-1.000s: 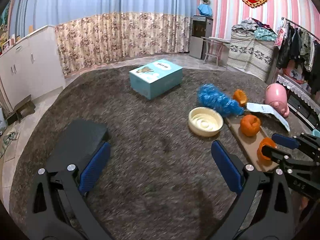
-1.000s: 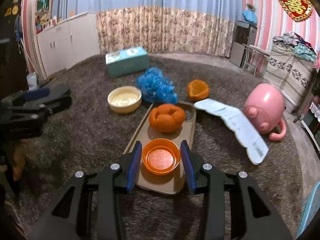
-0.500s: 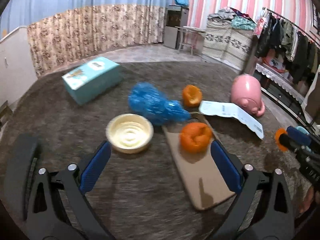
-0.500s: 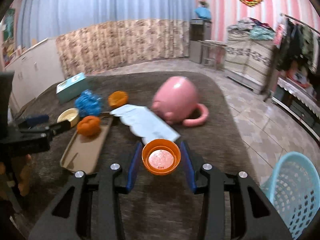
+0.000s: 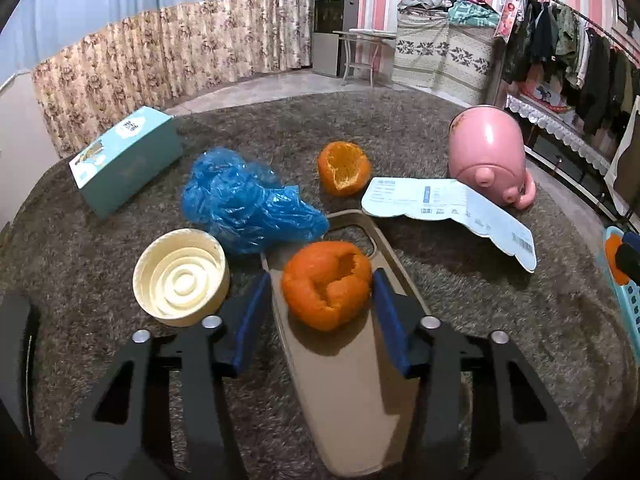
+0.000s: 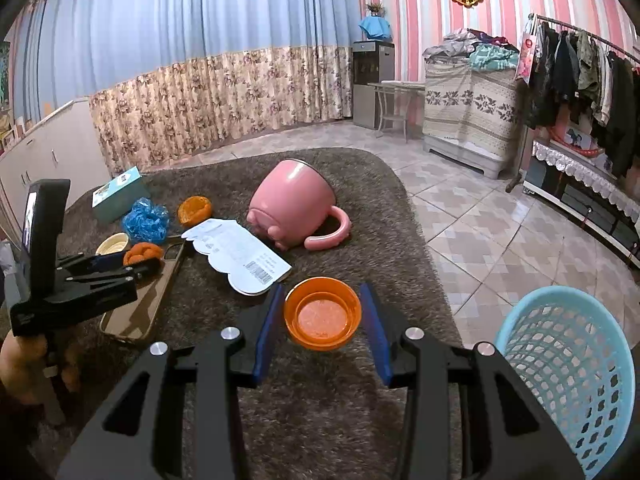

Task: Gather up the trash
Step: 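Grasp the orange peel with the left gripper while the right holds the lid, then carry the peel and lid over the blue basket and open both grippers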

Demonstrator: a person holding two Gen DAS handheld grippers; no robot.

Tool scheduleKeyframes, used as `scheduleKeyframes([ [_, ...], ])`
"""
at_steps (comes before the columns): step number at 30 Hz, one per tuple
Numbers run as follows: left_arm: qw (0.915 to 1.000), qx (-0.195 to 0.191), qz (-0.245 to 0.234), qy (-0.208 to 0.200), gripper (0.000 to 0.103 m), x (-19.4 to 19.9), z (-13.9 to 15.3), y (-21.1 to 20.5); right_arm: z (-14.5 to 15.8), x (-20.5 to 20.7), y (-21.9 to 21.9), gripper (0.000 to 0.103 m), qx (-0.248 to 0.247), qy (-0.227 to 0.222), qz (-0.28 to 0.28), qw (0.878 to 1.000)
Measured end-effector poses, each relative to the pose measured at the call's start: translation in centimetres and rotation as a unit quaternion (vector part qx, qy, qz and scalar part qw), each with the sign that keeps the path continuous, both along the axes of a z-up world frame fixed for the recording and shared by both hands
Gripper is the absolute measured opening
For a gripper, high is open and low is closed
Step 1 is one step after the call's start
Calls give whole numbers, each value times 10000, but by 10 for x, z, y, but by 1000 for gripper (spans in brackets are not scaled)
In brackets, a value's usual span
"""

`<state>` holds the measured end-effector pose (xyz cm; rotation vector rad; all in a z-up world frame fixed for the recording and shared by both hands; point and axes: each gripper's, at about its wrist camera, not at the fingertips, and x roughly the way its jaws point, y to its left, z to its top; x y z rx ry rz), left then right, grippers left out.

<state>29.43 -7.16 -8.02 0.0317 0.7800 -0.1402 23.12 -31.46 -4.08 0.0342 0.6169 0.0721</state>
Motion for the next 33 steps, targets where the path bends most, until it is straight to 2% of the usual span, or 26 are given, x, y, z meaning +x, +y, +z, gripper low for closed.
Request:
scheduleKeyframes([
  [4, 9998, -17, -154, -84, 29, -6, 6, -4, 5, -10, -7, 40, 22, -81, -95, 9999],
  [10, 9990, 83, -353, -274, 26, -25, 22, -18, 17, -35, -19, 40, -84, -250, -316, 9992],
  [17, 9949, -82, -710, -715, 26, -55, 66, -50, 25, -74, -55, 40, -120, -365, -869, 9955],
  [24, 9874, -293, -1187, -1000, 26, -79, 96, -105, 25, -116, -108, 40, -343, -347, -1827, 9820],
  [33, 9774, -512, -1798, -989, 26, -98, 92, -189, 15, -138, -167, 40, -90, -317, -2555, 9662],
])
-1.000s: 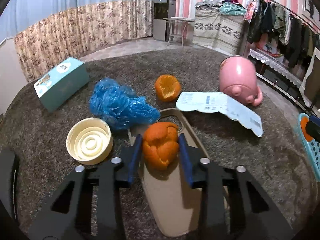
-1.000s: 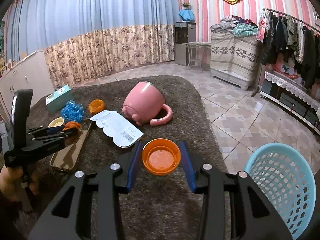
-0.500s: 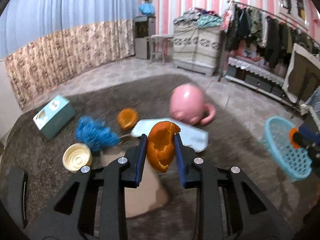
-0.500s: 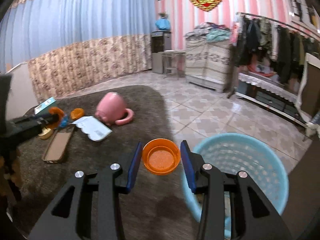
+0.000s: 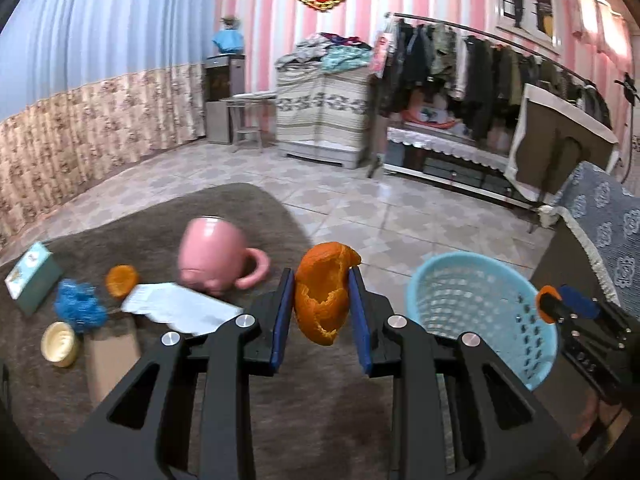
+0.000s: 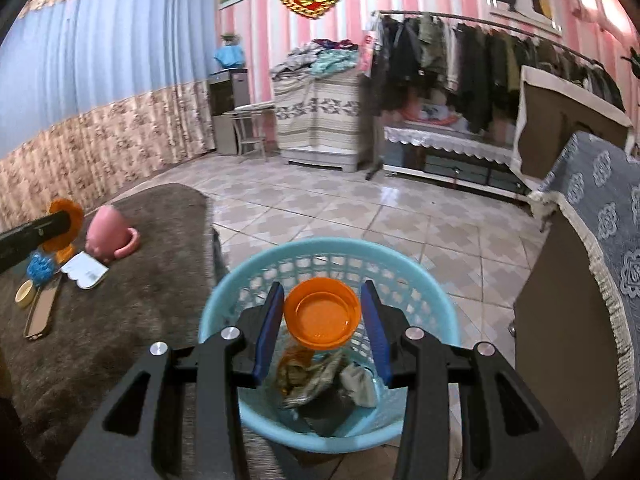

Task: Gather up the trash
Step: 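Carry the peel and lid over the blue basket and open both grippers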

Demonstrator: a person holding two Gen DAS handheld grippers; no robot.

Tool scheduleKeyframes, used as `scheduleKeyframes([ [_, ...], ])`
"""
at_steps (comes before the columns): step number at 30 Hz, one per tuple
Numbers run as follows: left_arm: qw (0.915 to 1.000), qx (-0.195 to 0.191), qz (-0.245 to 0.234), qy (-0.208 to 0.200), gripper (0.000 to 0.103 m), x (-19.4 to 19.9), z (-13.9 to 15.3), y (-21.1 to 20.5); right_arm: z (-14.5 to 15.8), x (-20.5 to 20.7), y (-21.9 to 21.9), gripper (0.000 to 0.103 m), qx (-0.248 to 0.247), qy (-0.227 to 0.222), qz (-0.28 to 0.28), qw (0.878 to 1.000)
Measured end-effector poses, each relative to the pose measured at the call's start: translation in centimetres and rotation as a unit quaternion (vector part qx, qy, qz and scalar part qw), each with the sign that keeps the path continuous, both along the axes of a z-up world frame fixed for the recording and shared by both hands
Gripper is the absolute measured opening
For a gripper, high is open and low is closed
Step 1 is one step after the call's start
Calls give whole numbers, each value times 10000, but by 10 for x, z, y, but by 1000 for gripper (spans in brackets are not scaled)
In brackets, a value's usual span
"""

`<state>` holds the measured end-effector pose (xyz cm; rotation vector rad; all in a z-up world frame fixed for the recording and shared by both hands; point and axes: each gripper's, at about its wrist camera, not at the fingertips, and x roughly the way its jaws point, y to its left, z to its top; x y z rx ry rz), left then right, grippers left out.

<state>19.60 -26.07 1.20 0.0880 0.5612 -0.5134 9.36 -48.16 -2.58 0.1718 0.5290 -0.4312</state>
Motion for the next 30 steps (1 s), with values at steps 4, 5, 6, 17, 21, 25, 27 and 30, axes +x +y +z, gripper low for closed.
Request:
scheduleKeyframes([
  [4, 9997, 17, -244, 48, 26, -5, -12, -30, -6, 0, -17, 40, 144, -4, -215, 9997],
  [5, 9995, 41, -307, 40, 26, -6, -16, -38, -9, 1, -22, 40, 210, 19, -267, 9994],
  [6, 9993, 66, -368, 29, 26, -8, -19, -45, -11, 2, -25, 40, 245, 49, -315, 9992],
  [17, 9949, 144, -997, 54, 26, -13, -55, -120, -22, -2, -66, 40, 413, 142, -788, 9959],
  [21, 9938, 198, -1091, 111, 32, -10, -64, -139, -27, -2, -77, 40, 509, 191, -866, 9948],
  [25, 9935, 346, -1081, -63, 51, -13, -67, -143, -30, 2, -77, 40, 538, 234, -847, 9947],
  [27, 9945, 361, -978, -119, 60, -12, -66, -141, -31, 4, -76, 40, 523, 243, -824, 9949],
  [30, 9971, 294, -688, -139, 75, -6, -60, -129, -31, 8, -71, 40, 496, 258, -763, 9955],
])
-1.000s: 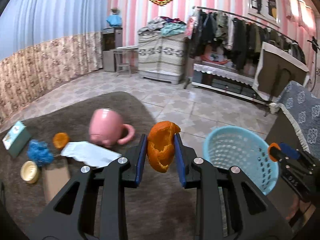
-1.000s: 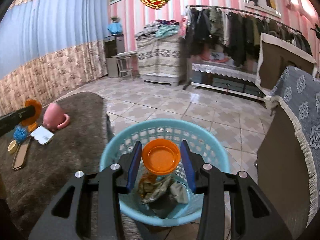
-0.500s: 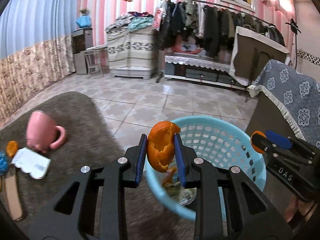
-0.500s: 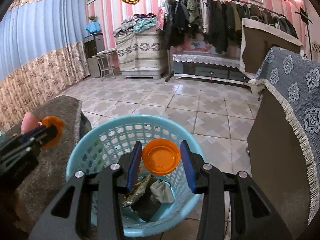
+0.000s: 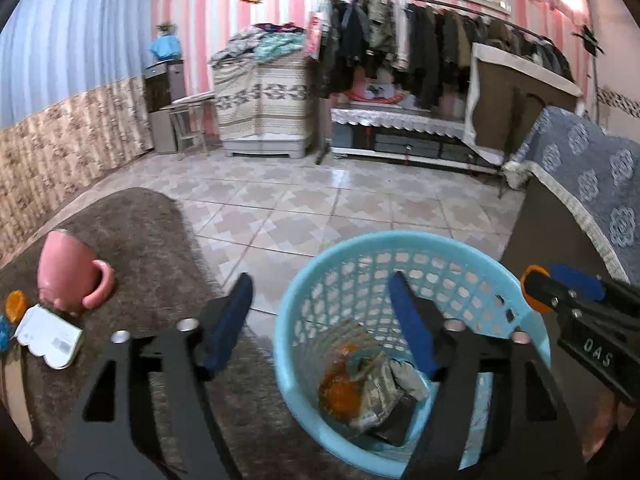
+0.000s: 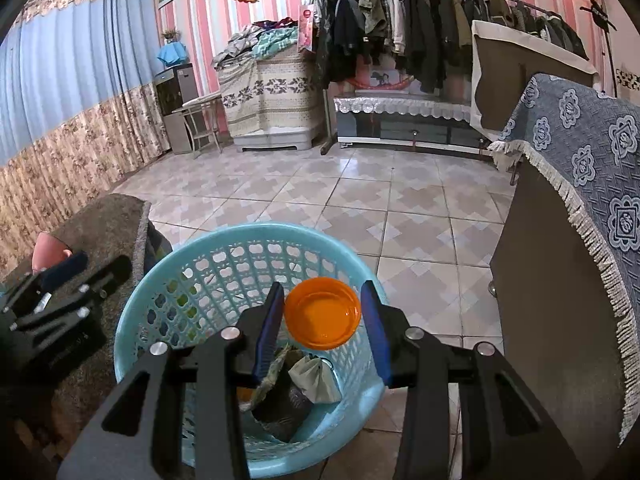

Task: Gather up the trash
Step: 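Carry the peel and lid over the blue basket and open both grippers, then move both tools back over the rug toward the cream bowl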

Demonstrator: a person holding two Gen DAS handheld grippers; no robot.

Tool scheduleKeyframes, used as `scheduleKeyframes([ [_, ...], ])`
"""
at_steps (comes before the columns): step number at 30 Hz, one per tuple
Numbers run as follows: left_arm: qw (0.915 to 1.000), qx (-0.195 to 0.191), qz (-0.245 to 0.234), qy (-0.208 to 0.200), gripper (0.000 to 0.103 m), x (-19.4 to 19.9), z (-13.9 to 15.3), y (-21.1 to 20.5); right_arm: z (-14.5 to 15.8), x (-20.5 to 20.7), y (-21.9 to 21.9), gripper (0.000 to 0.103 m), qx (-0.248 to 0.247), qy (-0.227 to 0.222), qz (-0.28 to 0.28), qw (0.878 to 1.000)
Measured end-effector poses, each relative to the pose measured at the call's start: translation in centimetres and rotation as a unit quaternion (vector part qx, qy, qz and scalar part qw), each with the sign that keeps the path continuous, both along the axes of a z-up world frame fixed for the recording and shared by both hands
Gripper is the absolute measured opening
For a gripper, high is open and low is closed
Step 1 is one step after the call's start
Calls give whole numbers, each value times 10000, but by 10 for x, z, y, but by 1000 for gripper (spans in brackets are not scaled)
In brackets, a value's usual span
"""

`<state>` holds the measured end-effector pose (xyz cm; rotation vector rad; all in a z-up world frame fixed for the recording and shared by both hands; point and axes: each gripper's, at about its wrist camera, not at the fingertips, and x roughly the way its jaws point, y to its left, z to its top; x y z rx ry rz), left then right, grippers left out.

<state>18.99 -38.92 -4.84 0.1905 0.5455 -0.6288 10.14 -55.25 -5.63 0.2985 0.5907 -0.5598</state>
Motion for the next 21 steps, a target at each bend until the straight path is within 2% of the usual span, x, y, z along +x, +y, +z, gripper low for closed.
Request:
scheduleKeyframes([
  [4, 9991, -7, 346, -250, 90, 4, 13, 13, 2, 5, 8, 40, -28, 5, 85, 10000],
  [6, 9979, -14, 513, -389, 94, 5, 19, 25, 1, 11, 13, 40, -57, 12, 133, 9999],
  [10, 9960, -88, 764, -446, 97, 8, 28, 47, 2, 21, 23, 40, -112, -6, 242, 9996],
  [16, 9932, -95, 1052, -482, 97, 13, 34, 76, 4, 37, 39, 42, -144, -59, 415, 9990],
  [17, 9929, -104, 1082, -486, 97, 14, 36, 79, 4, 38, 41, 45, -175, -43, 417, 9990],
  [19, 9922, -137, 1140, -488, 97, 15, 39, 87, 7, 39, 46, 66, -291, -39, 382, 9988],
  [21, 9917, -164, 1180, -493, 97, 15, 42, 91, 10, 38, 47, 71, -305, -111, 353, 9989],
])
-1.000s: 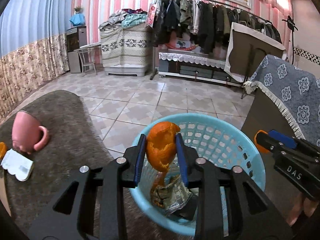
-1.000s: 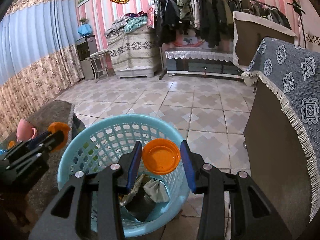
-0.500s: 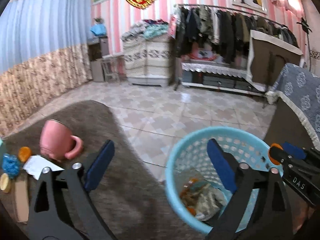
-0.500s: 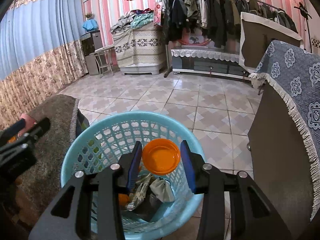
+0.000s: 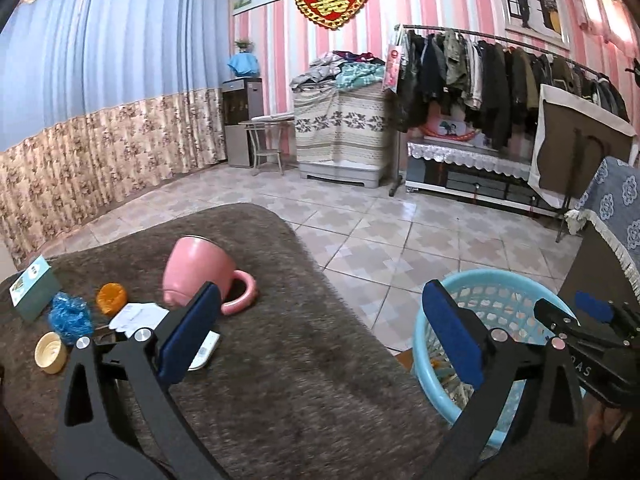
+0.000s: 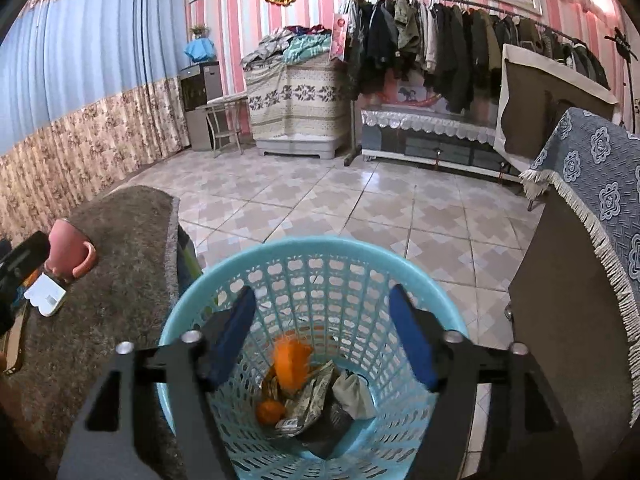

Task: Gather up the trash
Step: 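Move both tools back over the rug toward the cream bowl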

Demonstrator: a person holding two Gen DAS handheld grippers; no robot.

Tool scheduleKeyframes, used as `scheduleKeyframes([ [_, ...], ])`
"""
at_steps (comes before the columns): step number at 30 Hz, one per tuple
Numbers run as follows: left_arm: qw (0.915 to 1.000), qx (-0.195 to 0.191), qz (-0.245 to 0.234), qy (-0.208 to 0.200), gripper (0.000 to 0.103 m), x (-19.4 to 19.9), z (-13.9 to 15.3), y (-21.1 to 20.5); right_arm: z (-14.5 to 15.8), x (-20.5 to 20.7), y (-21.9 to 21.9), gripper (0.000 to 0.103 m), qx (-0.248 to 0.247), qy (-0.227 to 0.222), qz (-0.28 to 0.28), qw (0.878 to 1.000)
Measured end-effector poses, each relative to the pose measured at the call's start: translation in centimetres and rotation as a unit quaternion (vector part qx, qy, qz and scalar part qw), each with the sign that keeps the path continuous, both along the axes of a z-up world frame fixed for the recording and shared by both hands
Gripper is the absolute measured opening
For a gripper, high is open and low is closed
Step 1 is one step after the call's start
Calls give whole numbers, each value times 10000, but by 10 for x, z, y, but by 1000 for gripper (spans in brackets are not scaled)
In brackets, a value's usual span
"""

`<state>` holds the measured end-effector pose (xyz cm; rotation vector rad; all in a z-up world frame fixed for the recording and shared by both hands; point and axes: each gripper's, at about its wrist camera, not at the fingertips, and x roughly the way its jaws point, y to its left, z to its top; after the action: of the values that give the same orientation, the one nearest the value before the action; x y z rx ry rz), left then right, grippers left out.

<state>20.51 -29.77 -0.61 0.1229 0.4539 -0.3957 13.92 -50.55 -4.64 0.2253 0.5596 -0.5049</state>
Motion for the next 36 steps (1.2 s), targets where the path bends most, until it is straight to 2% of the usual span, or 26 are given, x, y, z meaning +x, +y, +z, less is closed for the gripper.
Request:
scheduleKeyframes([
  [3, 10000, -22, 67, -46, 97, -1, 4, 10, 3, -1, -1, 74, 30, -35, -16, 10000],
  [4, 9999, -17, 91, -64, 97, -1, 5, 13, 3, -1, 0, 83, 17, -52, -30, 10000],
  [6, 9998, -24, 158, -108, 97, -3, 8, 20, 5, -2, 3, 89, -28, -95, -33, 9999],
  [10, 9993, -56, 334, -158, 97, -6, 14, 39, 10, -2, 9, 92, -118, -147, 37, 9998],
  [21, 9963, 18, 818, -259, 97, -18, 26, 105, 22, 7, 48, 93, -131, -344, 563, 9977],
  [36, 9872, -5, 1590, -137, 97, -26, 24, 215, 30, 29, 143, 92, -369, -365, 1631, 9852],
])
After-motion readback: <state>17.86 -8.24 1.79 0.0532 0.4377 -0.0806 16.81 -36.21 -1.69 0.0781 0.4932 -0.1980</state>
